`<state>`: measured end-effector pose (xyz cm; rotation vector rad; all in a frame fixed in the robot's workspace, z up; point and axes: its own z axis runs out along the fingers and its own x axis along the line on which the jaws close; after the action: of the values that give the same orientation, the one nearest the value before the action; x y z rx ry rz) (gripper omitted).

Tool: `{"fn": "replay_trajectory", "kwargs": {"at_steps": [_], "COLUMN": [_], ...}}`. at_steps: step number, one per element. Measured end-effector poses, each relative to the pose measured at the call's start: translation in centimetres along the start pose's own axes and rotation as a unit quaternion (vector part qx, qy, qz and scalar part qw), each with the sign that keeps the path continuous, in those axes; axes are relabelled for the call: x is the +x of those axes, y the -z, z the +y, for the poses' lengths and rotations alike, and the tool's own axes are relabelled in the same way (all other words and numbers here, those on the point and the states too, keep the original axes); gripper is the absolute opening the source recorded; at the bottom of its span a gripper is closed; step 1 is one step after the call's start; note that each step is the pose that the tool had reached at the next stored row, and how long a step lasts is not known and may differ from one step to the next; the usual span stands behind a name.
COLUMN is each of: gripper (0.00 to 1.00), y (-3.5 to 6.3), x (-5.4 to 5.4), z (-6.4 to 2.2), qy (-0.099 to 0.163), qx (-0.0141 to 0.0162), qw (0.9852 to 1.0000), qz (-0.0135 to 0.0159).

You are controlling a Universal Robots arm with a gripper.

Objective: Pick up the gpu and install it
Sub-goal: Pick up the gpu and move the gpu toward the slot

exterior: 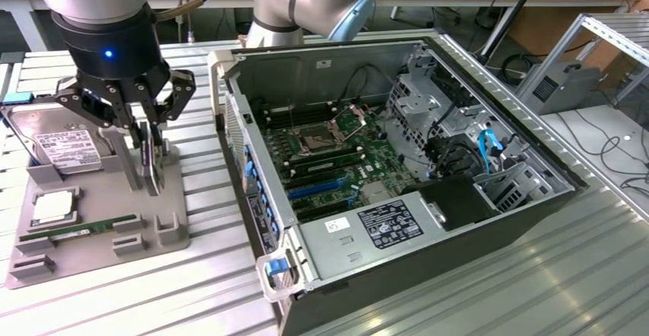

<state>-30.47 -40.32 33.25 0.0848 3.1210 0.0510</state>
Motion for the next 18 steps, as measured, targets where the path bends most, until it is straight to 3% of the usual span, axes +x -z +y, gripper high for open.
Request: {"fn": "replay_trajectory", "kwargs": {"at_steps": [18], "gripper": [0.27], "y": [1.33], "x": [0.0], "z": [0.04], "qy": [0.000], "qx": [-0.0002], "qw": [1.0000], "qz": [0.0000]}}
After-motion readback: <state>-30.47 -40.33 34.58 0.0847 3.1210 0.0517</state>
